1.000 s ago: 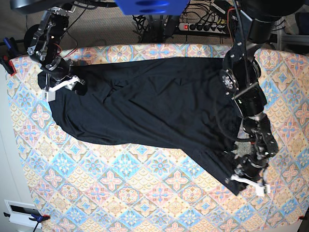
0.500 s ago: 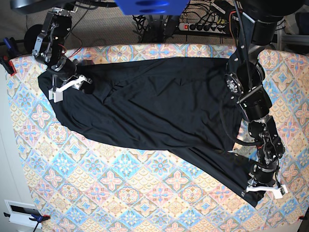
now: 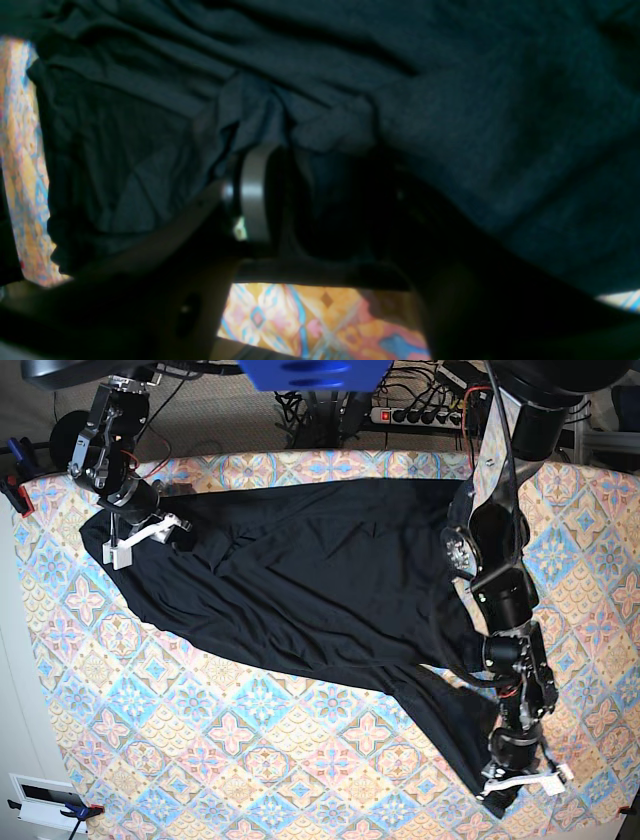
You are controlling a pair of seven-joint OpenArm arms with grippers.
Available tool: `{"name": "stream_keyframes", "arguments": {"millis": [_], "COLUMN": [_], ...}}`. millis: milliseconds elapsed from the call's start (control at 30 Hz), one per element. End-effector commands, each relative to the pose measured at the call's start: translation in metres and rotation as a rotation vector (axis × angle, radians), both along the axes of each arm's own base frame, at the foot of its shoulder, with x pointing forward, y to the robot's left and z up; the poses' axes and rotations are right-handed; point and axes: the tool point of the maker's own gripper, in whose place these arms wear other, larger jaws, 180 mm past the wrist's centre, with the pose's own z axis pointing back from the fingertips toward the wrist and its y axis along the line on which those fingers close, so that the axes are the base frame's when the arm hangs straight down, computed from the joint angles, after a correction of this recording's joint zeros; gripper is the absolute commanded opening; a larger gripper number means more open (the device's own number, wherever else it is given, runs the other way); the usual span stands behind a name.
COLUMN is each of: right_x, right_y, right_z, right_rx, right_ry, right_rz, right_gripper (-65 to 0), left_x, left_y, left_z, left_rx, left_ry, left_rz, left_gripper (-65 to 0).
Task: Layout the t-shirt on the table in an organized manner, then fold the t-shirt properly
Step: 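Move the right gripper along the shirt's side edge toward the hem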
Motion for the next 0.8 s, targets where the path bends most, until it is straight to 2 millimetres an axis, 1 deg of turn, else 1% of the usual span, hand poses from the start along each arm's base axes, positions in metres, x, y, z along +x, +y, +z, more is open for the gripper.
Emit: {"name": "stream_keyframes", "arguments": {"millis": [0,67,100,133,233,300,367,400,467,500,533,567,600,633,700,733,767], "right_x": [0.007,0.007,0.007,0.008,0.009,0.011,0.012,0.012,0.017,0.026,0.035,0.049,0.063,0.076,0.094,0.101,0.106], "right_y": [-0.002,-0.003,-0.003,-0.003,-0.003,-0.003,-0.003,-0.003,-0.009,-0.014,-0.02,-0.025,-0.024,-0.019,-0.01,-0.002,0.01], "right_z": [0.01,0.01,0.011,0.011,0.014,0.015,0.016,0.016,0.02,0.028,0.035,0.045,0.056,0.065,0.077,0.078,0.079], "right_rx": [-0.004,-0.005,-0.005,-0.006,-0.008,-0.008,-0.008,-0.008,-0.029,-0.049,-0.067,-0.088,-0.103,-0.119,-0.178,-0.207,-0.232], "right_ry": [-0.043,-0.044,-0.045,-0.048,-0.055,-0.061,-0.062,-0.062,-0.075,-0.096,-0.116,-0.145,-0.181,-0.205,-0.226,-0.225,-0.231], "right_rz": [0.002,-0.002,-0.001,-0.001,0.001,0.002,0.002,0.002,0.007,0.018,0.027,0.037,0.06,0.102,0.21,0.275,0.355], "right_gripper": [-39.1,-39.1,-39.1,-39.1,-39.1,-39.1,-39.1,-39.1,-39.1,-39.1,-39.1,-39.1,-39.1,-39.1,-39.1,-39.1,-39.1], "left_x": [0.009,0.012,0.011,0.01,0.007,-0.001,-0.006,-0.01,-0.02,-0.026,-0.032,-0.037,-0.042,-0.048,-0.057,-0.062,-0.066], "left_y": [0.002,-0.016,-0.014,-0.013,-0.012,0.001,0.006,0.006,0.018,0.025,0.027,0.028,0.029,0.029,0.032,0.035,0.035], "left_z": [0.019,0.002,-0.006,-0.012,-0.024,-0.036,-0.044,-0.052,-0.064,-0.073,-0.082,-0.09,-0.099,-0.107,-0.12,-0.126,-0.132], "left_rx": [0.03,0.054,0.061,0.062,0.058,0.071,0.077,0.076,0.092,0.098,0.101,0.102,0.103,0.103,0.107,0.111,0.113], "left_ry": [-0.031,0.02,0.042,0.057,0.084,0.113,0.128,0.143,0.168,0.187,0.203,0.219,0.236,0.252,0.278,0.291,0.303], "left_rz": [-0.008,-0.06,-0.066,-0.07,-0.072,-0.059,-0.056,-0.057,-0.043,-0.036,-0.035,-0.034,-0.034,-0.036,-0.033,-0.032,-0.032], "left_gripper": [-65.0,-65.0,-64.1,-61.7,-49.8,-39.9,-29.5,-24.7,-16.8,-13.6,-10.9,-8.2,-5.9,-3.7,-0.4,0.0,0.0]}}
